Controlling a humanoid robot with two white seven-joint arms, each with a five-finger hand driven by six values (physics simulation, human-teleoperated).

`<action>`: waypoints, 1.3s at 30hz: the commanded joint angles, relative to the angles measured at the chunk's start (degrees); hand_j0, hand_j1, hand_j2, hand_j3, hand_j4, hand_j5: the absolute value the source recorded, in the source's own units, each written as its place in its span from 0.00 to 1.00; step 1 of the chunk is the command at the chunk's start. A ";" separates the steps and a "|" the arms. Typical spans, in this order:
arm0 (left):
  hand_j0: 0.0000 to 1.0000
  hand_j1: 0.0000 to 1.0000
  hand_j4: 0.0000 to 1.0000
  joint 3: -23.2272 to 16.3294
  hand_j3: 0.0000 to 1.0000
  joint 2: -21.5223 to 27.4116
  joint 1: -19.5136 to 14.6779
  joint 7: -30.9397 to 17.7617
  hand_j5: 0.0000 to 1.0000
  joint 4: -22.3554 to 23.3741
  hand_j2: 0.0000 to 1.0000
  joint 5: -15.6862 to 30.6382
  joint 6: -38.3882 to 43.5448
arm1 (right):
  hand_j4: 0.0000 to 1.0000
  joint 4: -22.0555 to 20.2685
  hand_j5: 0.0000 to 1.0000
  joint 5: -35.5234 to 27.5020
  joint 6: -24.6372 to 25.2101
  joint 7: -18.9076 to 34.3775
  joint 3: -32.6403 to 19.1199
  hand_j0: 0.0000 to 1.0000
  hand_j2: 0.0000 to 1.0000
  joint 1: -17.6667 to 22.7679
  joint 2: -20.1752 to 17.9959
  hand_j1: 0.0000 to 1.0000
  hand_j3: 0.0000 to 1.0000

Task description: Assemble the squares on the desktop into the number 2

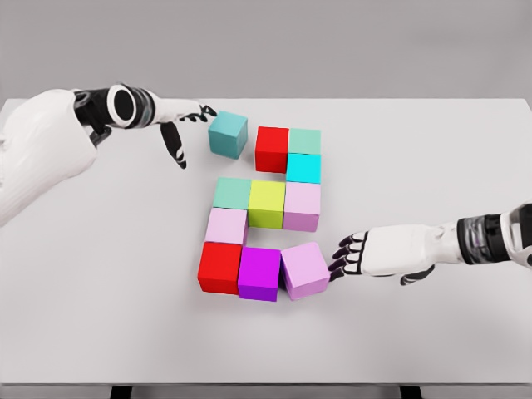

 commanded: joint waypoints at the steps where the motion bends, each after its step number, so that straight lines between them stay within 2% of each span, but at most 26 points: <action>1: 1.00 1.00 1.00 -0.47 1.00 0.67 0.00 -0.01 1.00 -0.47 1.00 0.01 -0.07 | 1.00 -0.05 1.00 -0.28 0.12 -0.02 0.24 1.00 1.00 0.00 0.06 1.00 1.00; 6: 1.00 1.00 1.00 -0.47 1.00 2.69 0.09 -0.01 1.00 -7.59 1.00 0.36 2.91 | 1.00 -0.13 1.00 -0.28 0.12 -0.02 0.42 1.00 1.00 0.00 0.32 1.00 1.00; 15: 1.00 1.00 1.00 -0.47 1.00 3.22 0.09 -0.01 1.00 -8.38 1.00 1.15 2.91 | 0.99 -0.22 0.99 -0.28 0.12 -0.02 1.65 0.99 0.99 0.00 1.29 0.99 0.99; 17: 1.00 1.00 1.00 0.05 1.00 3.31 -0.09 -0.01 1.00 -7.77 1.00 1.06 3.00 | 0.99 -0.22 0.99 -0.28 0.12 -0.02 1.91 0.99 0.99 0.00 1.46 0.99 0.99; 19: 1.00 1.00 1.00 2.08 1.00 2.87 -0.18 -0.01 1.00 -4.00 1.00 1.06 2.91 | 0.99 -0.22 0.99 -0.28 0.12 -0.02 2.00 0.99 0.99 0.00 1.55 0.99 0.99; 21: 1.00 1.00 1.00 2.34 1.00 2.08 -0.53 -0.01 1.00 -1.00 1.00 0.97 2.83 | 0.97 -0.22 0.97 -0.28 0.12 -0.02 2.26 0.97 0.97 0.00 1.64 0.97 0.97; 24: 1.00 1.00 1.00 2.25 1.00 -2.49 -0.79 -0.01 1.00 4.80 1.00 0.18 2.21 | 0.97 -0.13 0.97 -0.28 0.12 -0.02 2.35 0.97 0.97 0.00 1.55 0.97 0.97; 26: 1.00 1.00 1.00 2.25 1.00 -4.16 -0.79 -0.01 1.00 5.06 1.00 -0.70 2.30 | 1.00 0.04 1.00 -0.28 0.12 -0.02 1.65 1.00 1.00 0.18 0.50 1.00 1.00; 28: 1.00 1.00 1.00 2.08 1.00 -4.60 -0.62 -0.01 1.00 4.89 1.00 -0.70 2.21 | 1.00 1.01 1.00 -0.36 0.12 -0.02 -2.65 1.00 1.00 0.18 -1.79 1.00 1.00; 30: 1.00 1.00 1.00 1.99 1.00 -4.34 -0.44 -0.01 1.00 4.54 1.00 -0.70 2.21 | 1.00 4.78 1.00 -0.63 0.12 -0.02 -6.17 1.00 1.00 -0.26 -1.53 1.00 1.00; 31: 1.00 1.00 1.00 1.99 1.00 -4.25 -0.44 -0.01 1.00 4.54 1.00 -0.70 2.21 | 1.00 5.14 1.00 -1.06 0.12 -0.02 -6.44 1.00 1.00 -0.44 -1.44 1.00 1.00; 34: 1.00 1.00 1.00 1.90 1.00 -3.90 -0.44 -0.01 1.00 4.36 1.00 -0.70 2.12 | 1.00 5.23 1.00 -16.00 0.12 -0.02 -6.62 1.00 1.00 -0.53 -1.09 1.00 1.00; 37: 1.00 1.00 1.00 1.90 1.00 -4.34 -0.44 -0.01 1.00 4.27 1.00 -0.61 2.39 | 1.00 5.23 1.00 -26.28 0.12 -0.02 -5.56 1.00 1.00 -0.53 -0.47 1.00 1.00; 39: 1.00 1.00 1.00 1.90 1.00 -3.46 -0.53 -0.01 1.00 4.45 1.00 -1.13 2.91 | 1.00 5.23 1.00 -28.84 0.12 -0.02 -4.24 1.00 1.00 -0.53 1.11 1.00 1.00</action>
